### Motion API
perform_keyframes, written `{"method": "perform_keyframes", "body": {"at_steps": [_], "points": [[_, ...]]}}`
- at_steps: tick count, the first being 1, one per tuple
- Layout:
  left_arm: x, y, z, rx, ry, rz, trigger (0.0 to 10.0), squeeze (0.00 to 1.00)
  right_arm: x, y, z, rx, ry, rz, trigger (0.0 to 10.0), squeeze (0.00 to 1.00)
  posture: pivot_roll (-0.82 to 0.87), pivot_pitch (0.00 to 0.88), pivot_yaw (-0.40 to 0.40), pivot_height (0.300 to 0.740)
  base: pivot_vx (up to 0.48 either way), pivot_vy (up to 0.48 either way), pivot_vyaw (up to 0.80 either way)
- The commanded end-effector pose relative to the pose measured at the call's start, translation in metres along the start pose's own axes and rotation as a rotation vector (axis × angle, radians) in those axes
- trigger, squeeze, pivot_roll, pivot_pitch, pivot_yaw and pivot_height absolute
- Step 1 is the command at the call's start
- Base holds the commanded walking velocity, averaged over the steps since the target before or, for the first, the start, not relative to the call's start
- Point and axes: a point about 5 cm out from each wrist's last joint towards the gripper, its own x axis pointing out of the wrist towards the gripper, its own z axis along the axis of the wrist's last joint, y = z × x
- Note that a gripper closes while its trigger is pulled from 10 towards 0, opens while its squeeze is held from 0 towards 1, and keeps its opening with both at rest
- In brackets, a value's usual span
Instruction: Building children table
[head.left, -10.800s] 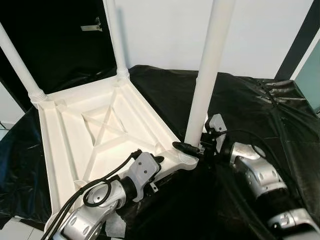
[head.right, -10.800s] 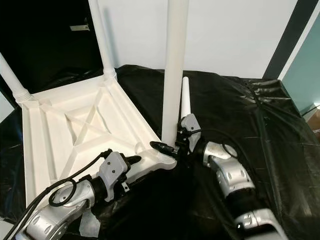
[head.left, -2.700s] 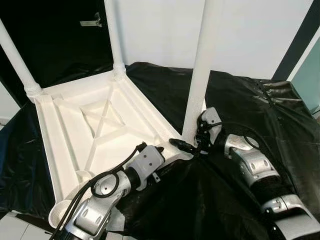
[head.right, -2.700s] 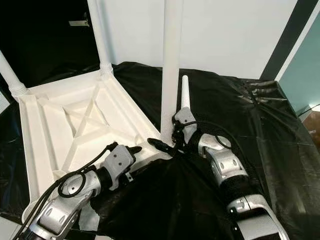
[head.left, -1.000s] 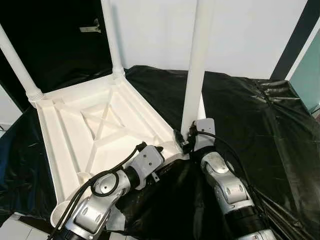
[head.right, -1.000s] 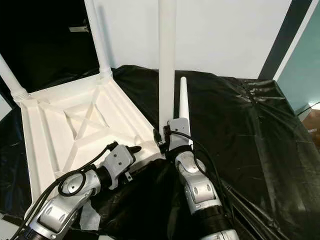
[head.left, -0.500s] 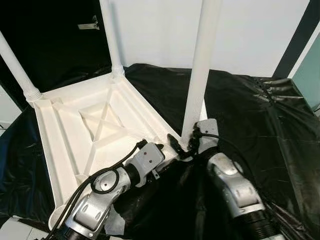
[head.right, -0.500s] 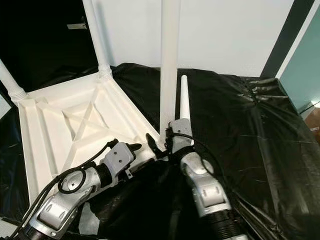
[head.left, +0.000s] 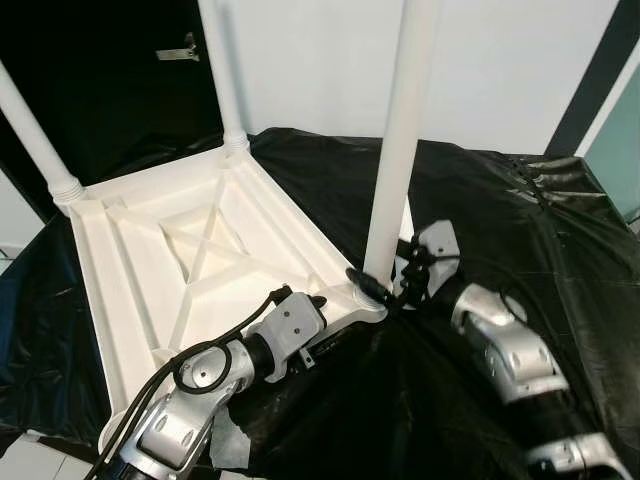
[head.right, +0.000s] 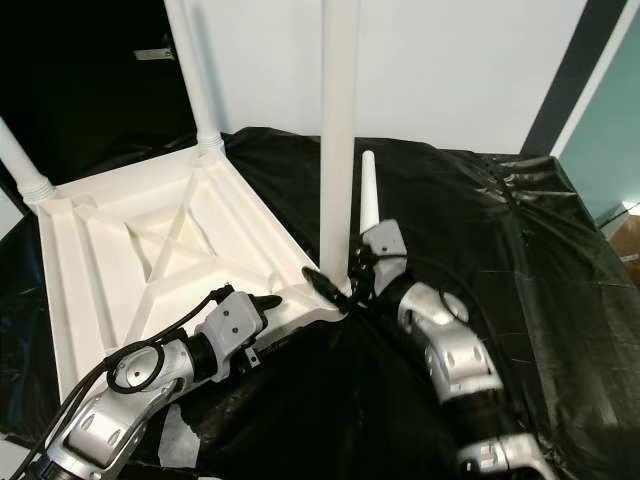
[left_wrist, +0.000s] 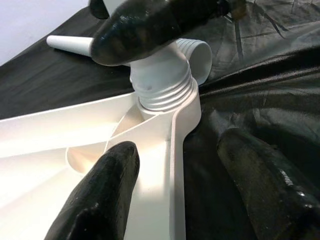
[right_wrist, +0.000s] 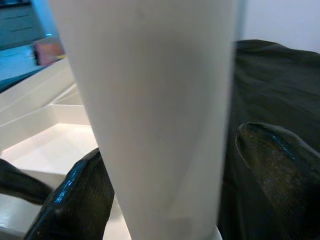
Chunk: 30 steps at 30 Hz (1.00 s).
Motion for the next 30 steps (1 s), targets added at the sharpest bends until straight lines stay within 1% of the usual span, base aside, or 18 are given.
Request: {"method": "perform_keyframes", "body": {"at_steps": [1,3,4,5,8,9,11,12,16,21,25,26,27,28,29,30], "points": [[-0.002,0.001,0.002,-0.002,-0.002,0.010,10.0,0.00,0.000,0.002,-0.005,0.012,0.011,0.025,10.0,0.00,0.01,0.000,-0.023,0.740,0.000,0.000,0.00],[-0.004,0.000,-0.001,-0.003,0.006,0.012,10.0,0.00,0.009,0.000,-0.006,0.015,0.027,0.108,10.0,0.00,0.04,0.000,-0.041,0.740,0.000,0.000,0.00],[-0.004,0.000,-0.001,-0.003,0.006,0.012,10.0,0.00,0.009,0.000,-0.006,0.015,0.027,0.108,10.0,0.00,0.04,0.000,-0.041,0.740,0.000,0.000,0.00],[-0.004,0.000,-0.002,-0.002,0.009,0.013,10.0,0.00,0.012,0.000,-0.007,0.017,0.033,0.137,10.0,0.00,0.04,0.000,-0.041,0.740,0.000,0.000,0.00],[-0.004,0.000,-0.002,-0.002,0.009,0.013,10.0,0.00,0.012,0.000,-0.007,0.017,0.033,0.137,10.0,0.00,0.04,0.000,-0.041,0.740,0.000,0.000,0.00],[-0.004,0.000,-0.002,0.000,0.012,0.020,10.0,0.00,0.015,0.000,-0.010,0.019,0.047,0.160,0.0,0.00,0.05,0.000,-0.051,0.740,0.000,0.000,0.00],[-0.004,0.000,-0.002,0.000,0.012,0.020,10.0,0.00,0.015,0.000,-0.010,0.019,0.047,0.160,0.0,0.00,0.05,0.000,-0.051,0.740,0.000,0.000,0.00],[-0.003,0.001,-0.003,0.001,0.012,0.027,10.0,0.00,0.016,0.000,-0.013,0.027,0.060,0.181,0.0,0.00,0.05,0.000,-0.055,0.740,0.000,0.000,0.00],[0.000,0.000,-0.003,-0.002,0.010,0.034,10.0,0.00,0.015,0.001,-0.020,0.051,0.079,0.194,0.0,0.00,0.05,0.000,-0.052,0.740,0.000,0.000,0.00],[0.002,-0.003,-0.003,-0.002,0.009,0.027,10.0,0.00,0.012,0.002,-0.023,0.077,0.077,0.174,0.0,0.00,0.04,0.000,-0.051,0.740,0.000,0.000,0.00],[0.002,-0.003,-0.003,-0.002,0.009,0.027,10.0,0.00,0.012,0.002,-0.023,0.077,0.077,0.174,0.0,0.00,0.04,0.000,-0.051,0.740,0.000,0.000,0.00],[0.002,-0.002,-0.003,0.001,0.009,0.027,10.0,0.00,0.012,0.001,-0.023,0.096,0.072,0.117,10.0,0.00,0.04,0.000,-0.057,0.740,0.000,0.000,0.00],[0.002,-0.002,-0.003,0.001,0.009,0.027,10.0,0.00,0.012,0.001,-0.023,0.096,0.072,0.117,10.0,0.00,0.04,0.000,-0.057,0.740,0.000,0.000,0.00],[0.002,0.000,-0.003,0.013,0.009,0.029,10.0,0.00,0.012,0.003,-0.023,0.101,0.073,0.022,10.0,0.00,0.03,0.000,-0.048,0.740,0.000,0.000,0.00],[0.002,0.000,-0.003,0.013,0.009,0.029,10.0,0.00,0.012,0.003,-0.023,0.101,0.073,0.022,10.0,0.00,0.03,0.000,-0.048,0.740,0.000,0.000,0.00],[0.002,0.000,-0.003,0.016,0.009,0.031,10.0,0.00,0.012,0.007,-0.025,0.097,0.071,-0.063,10.0,0.00,0.03,0.000,-0.044,0.740,0.000,0.000,0.00]]}}
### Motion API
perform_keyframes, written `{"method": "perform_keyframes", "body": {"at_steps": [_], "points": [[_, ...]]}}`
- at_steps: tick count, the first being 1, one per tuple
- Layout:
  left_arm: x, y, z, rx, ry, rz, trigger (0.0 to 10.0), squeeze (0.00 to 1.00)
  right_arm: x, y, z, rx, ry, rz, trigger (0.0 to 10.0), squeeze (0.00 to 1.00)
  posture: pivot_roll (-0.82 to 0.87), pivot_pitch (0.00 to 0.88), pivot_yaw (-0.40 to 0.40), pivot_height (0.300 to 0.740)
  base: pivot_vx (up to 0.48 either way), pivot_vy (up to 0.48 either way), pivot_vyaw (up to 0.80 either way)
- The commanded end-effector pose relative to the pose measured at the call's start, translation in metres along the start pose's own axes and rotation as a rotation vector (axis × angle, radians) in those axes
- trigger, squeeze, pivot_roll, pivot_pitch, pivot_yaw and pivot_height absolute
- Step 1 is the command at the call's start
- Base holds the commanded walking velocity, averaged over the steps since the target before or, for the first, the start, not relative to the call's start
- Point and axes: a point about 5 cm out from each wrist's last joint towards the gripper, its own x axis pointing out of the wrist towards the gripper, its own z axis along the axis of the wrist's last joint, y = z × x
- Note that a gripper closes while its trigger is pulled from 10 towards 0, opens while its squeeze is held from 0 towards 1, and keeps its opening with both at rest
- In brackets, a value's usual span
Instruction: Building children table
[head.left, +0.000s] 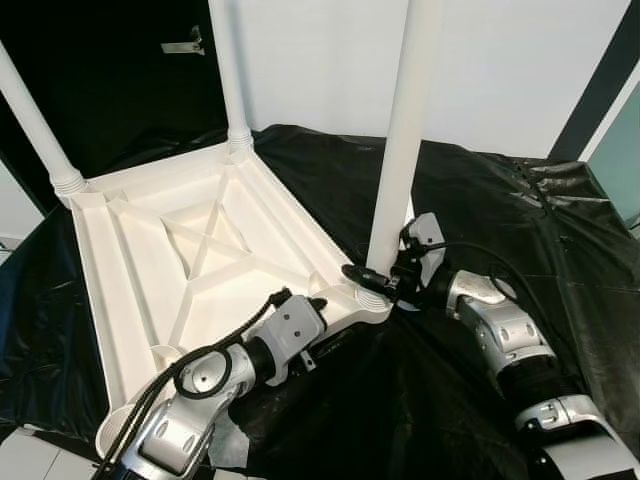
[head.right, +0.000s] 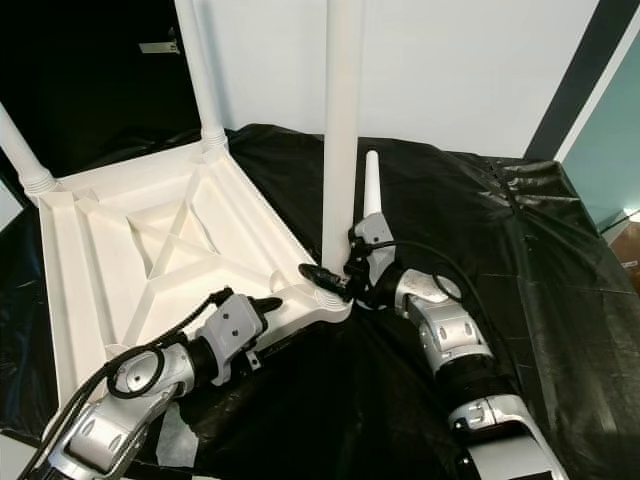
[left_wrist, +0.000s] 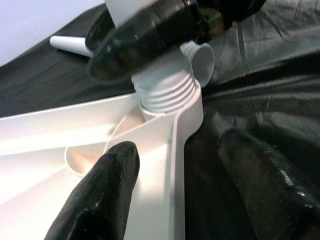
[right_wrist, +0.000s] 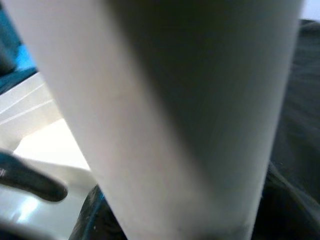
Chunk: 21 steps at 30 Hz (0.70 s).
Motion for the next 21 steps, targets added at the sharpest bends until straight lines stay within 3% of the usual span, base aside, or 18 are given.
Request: {"method": "perform_keyframes", "body": {"at_steps": [1,5,9,14,19,21], "points": [[0.000,0.002,-0.001,0.019,0.008,0.020,10.0,0.00,-0.001,0.002,-0.011,0.022,0.051,-0.065,10.0,0.00,0.03,0.000,-0.044,0.740,0.000,0.000,0.00],[-0.001,0.003,-0.001,0.013,0.004,0.019,10.0,0.00,0.000,0.012,-0.017,0.072,0.047,-0.253,10.0,0.00,0.02,0.000,-0.036,0.740,0.000,0.000,0.00],[0.000,0.003,0.000,0.008,0.002,0.012,10.0,0.00,0.001,0.022,-0.021,0.099,0.043,-0.343,10.0,0.00,0.02,0.000,-0.035,0.740,0.000,0.000,0.00],[-0.001,0.002,-0.001,0.009,0.001,0.009,10.0,0.00,0.003,0.029,-0.020,0.104,0.041,-0.384,10.0,0.00,0.02,0.000,-0.037,0.740,0.000,0.000,0.00],[-0.001,0.003,-0.001,0.009,-0.002,0.011,10.0,0.00,0.010,0.044,-0.015,0.135,0.027,-0.522,10.0,0.00,0.02,0.000,-0.044,0.740,0.000,0.000,0.00],[-0.001,0.003,-0.001,0.008,-0.003,0.013,10.0,0.00,0.014,0.050,-0.011,0.130,0.004,-0.505,10.0,0.00,0.02,0.000,-0.042,0.740,0.000,0.000,0.00]]}}
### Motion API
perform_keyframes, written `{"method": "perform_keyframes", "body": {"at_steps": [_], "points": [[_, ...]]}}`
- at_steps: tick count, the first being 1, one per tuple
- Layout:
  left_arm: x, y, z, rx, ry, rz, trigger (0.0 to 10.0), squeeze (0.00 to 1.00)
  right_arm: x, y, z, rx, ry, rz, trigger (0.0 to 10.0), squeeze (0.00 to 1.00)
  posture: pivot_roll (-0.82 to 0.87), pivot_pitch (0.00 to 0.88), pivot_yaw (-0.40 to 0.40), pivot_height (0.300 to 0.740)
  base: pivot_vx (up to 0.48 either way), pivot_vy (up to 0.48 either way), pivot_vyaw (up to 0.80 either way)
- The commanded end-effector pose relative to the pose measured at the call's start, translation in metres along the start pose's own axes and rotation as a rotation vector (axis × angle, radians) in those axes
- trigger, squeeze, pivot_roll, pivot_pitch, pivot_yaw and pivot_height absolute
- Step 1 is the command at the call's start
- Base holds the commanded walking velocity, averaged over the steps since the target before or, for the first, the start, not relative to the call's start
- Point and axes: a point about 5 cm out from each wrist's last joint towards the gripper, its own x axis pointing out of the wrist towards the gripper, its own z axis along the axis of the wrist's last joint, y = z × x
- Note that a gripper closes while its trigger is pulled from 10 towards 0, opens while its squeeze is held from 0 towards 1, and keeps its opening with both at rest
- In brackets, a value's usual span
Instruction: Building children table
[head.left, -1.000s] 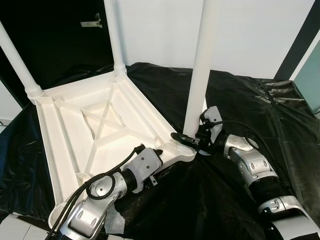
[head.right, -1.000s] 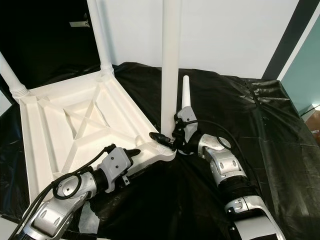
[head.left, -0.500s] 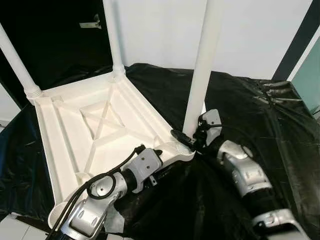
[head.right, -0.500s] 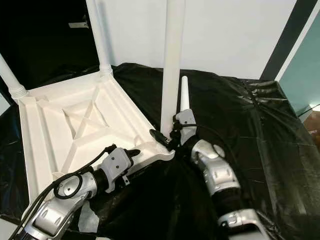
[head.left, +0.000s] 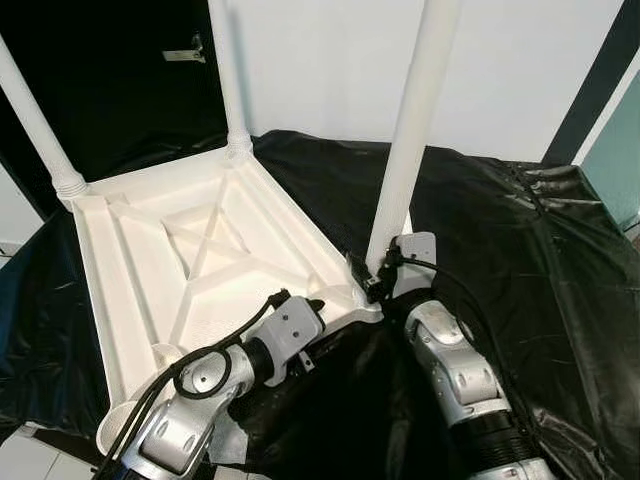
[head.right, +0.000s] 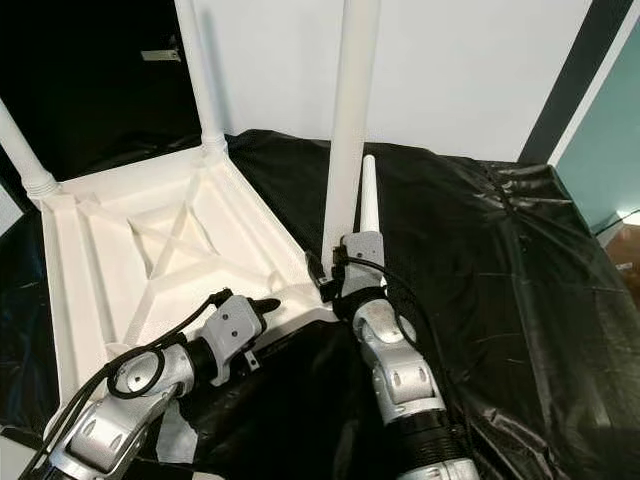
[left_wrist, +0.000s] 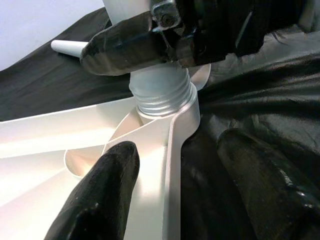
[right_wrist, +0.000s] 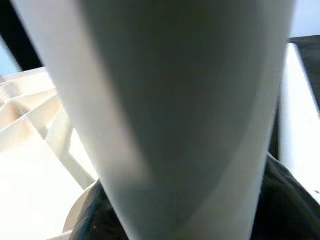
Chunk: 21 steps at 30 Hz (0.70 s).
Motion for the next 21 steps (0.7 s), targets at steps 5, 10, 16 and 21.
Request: {"method": "perform_keyframes", "body": {"at_steps": [5,10,16,21], "points": [[0.002,0.000,0.001,0.004,-0.005,0.006,10.0,0.00,-0.003,0.008,-0.004,0.019,0.019,0.011,10.0,0.00,0.02,0.000,-0.040,0.740,0.000,0.000,0.00],[0.004,0.003,0.002,0.010,-0.003,0.016,10.0,0.00,-0.004,0.008,0.002,-0.023,-0.023,0.063,10.0,0.37,0.02,0.000,-0.038,0.740,0.000,0.000,0.00],[0.008,0.005,0.006,0.006,-0.018,0.026,10.0,0.00,-0.010,0.001,0.007,-0.010,-0.063,0.148,10.0,1.00,0.02,0.000,-0.034,0.740,0.000,0.000,0.00],[0.008,0.004,0.007,0.009,-0.022,0.021,10.0,0.00,-0.016,-0.009,0.008,-0.026,-0.062,0.218,10.0,1.00,0.01,0.000,-0.028,0.740,0.000,0.000,0.00]]}}
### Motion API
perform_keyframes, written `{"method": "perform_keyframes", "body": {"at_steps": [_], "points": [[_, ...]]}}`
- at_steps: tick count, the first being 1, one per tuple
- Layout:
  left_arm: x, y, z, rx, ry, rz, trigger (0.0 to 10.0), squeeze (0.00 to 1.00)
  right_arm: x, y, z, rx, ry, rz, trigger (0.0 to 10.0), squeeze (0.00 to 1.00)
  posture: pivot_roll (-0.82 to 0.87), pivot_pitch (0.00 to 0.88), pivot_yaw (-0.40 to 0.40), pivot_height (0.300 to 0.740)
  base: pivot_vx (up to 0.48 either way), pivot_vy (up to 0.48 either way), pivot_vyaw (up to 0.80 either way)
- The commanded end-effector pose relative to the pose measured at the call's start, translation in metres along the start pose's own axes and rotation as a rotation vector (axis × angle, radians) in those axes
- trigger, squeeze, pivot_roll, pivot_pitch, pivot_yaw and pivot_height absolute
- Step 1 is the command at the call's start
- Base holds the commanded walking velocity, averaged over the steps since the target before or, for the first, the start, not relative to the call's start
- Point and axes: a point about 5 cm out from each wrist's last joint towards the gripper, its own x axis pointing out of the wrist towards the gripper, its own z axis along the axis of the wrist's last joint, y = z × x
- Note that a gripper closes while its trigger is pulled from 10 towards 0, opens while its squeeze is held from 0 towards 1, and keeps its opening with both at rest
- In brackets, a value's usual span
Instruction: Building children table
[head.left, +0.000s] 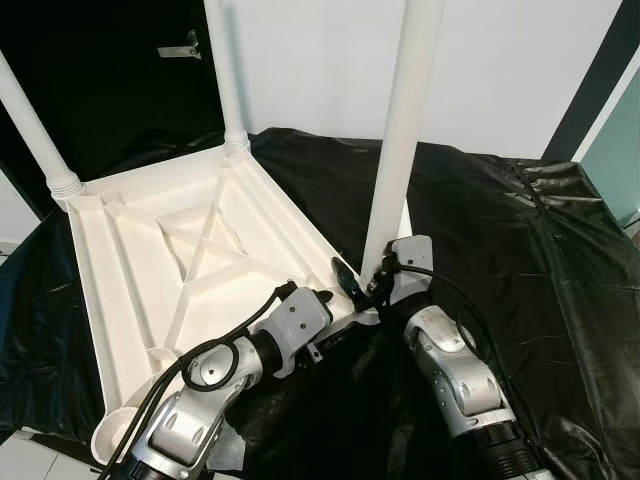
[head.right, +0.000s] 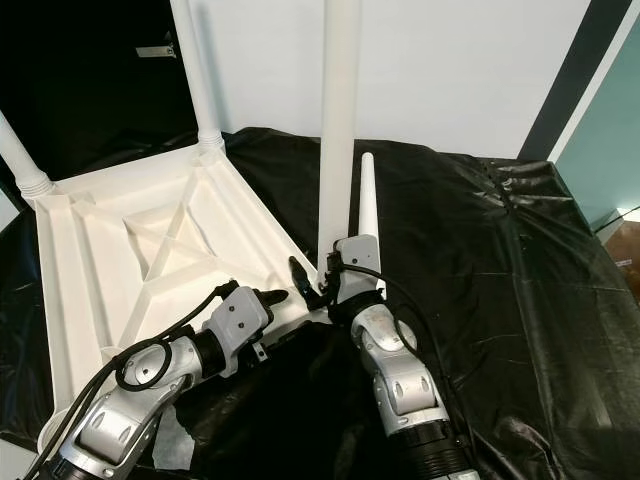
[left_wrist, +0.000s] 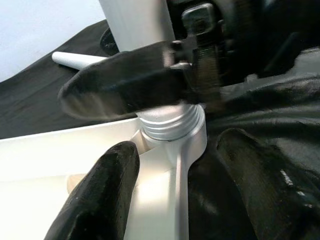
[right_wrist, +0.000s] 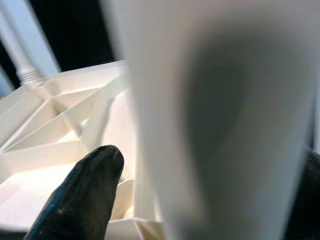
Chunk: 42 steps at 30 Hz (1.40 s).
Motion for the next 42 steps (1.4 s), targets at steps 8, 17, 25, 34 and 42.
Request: {"method": "perform_keyframes", "body": {"at_steps": [8,17,25,34,42], "points": [[-0.003,0.008,-0.003,0.015,0.022,0.028,10.0,0.00,-0.014,-0.025,-0.001,-0.004,0.028,0.186,10.0,0.00,0.02,0.000,-0.037,0.740,0.000,0.000,0.00],[-0.013,0.004,-0.007,-0.012,0.033,-0.011,10.0,0.00,-0.006,-0.039,-0.004,-0.062,0.071,0.326,10.0,0.00,0.03,0.000,-0.036,0.740,0.000,0.000,0.00],[-0.014,0.003,-0.009,-0.002,0.042,-0.042,10.0,0.00,0.019,-0.043,-0.004,-0.112,0.125,0.473,10.0,0.00,0.05,0.000,-0.040,0.740,0.000,0.000,0.00],[-0.013,0.002,-0.009,-0.005,0.041,-0.033,10.0,0.00,0.022,-0.049,-0.012,-0.124,0.170,0.525,0.0,0.00,0.06,0.000,-0.044,0.740,0.000,0.000,0.00],[-0.014,0.004,-0.010,-0.011,0.045,-0.033,10.0,0.00,0.023,-0.050,-0.018,-0.135,0.186,0.443,5.0,0.00,0.05,0.000,-0.044,0.740,0.000,0.000,0.00]]}}
